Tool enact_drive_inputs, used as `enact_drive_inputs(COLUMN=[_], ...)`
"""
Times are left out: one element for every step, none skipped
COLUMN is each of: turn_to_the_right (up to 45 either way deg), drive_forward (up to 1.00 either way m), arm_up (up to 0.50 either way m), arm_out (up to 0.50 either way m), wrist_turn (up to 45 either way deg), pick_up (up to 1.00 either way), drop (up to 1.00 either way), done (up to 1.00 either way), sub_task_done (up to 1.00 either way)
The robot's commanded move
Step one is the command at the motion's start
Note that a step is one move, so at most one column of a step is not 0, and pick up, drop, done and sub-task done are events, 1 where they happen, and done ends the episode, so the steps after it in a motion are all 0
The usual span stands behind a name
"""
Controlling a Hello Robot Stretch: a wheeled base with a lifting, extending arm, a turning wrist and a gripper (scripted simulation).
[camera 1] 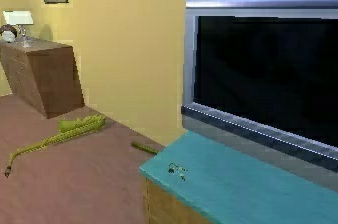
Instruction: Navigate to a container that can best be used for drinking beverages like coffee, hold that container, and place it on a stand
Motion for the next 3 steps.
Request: enact_drive_inputs(turn_to_the_right=[-45.0, -6.0, 0.0], drive_forward=[0.00, 0.00, 0.00], arm_up=[0.00, 0.00, 0.00], arm_out=[0.00, 0.00, 0.48], wrist_turn=[0.0, 0.0, 0.0], pick_up=[0.00, 0.00, 0.00], drop=[0.00, 0.00, 0.00], done=[0.00, 0.00, 0.00], sub_task_done=[0.00, 0.00, 0.00])
